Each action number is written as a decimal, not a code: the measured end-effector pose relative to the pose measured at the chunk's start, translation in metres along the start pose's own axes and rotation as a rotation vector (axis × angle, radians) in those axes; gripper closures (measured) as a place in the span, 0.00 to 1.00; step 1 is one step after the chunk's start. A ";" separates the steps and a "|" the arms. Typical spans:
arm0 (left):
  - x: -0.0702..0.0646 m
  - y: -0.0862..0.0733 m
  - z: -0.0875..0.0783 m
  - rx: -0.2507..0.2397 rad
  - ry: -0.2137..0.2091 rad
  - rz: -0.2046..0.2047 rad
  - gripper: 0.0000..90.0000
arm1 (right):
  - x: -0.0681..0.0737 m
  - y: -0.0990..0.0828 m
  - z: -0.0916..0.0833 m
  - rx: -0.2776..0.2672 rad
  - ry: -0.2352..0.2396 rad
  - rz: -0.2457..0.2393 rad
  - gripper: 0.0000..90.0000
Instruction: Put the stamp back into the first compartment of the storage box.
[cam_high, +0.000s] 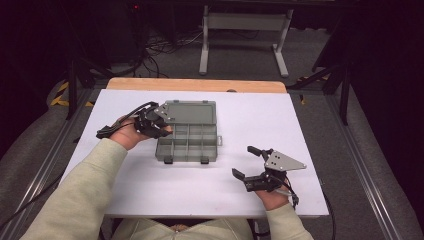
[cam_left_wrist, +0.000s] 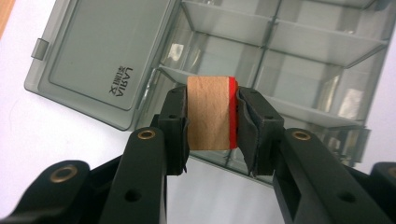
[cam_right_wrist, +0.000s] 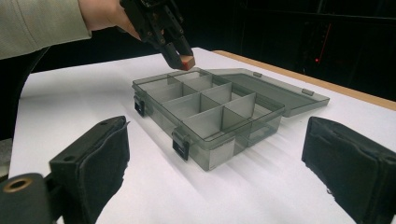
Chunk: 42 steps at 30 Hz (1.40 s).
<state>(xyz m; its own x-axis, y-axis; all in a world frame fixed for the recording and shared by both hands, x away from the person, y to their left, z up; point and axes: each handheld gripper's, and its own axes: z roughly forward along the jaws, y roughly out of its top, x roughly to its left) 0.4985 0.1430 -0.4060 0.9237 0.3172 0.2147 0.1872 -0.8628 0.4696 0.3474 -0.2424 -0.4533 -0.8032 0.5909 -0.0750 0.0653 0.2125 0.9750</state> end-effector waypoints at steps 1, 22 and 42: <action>0.001 0.000 0.001 -0.002 0.000 -0.002 0.73 | 0.000 0.000 0.000 0.001 0.000 0.003 0.09; 0.011 -0.010 0.016 -0.006 -0.005 -0.025 0.73 | 0.000 0.000 0.000 0.001 0.003 0.003 0.09; 0.013 -0.013 0.026 -0.005 -0.027 -0.030 0.73 | 0.000 0.000 0.000 0.004 0.004 0.002 0.09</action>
<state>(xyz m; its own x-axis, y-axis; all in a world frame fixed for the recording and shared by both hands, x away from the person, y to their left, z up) 0.5163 0.1481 -0.4315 0.9264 0.3319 0.1779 0.2127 -0.8510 0.4801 0.3473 -0.2427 -0.4537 -0.8057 0.5880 -0.0722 0.0689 0.2142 0.9744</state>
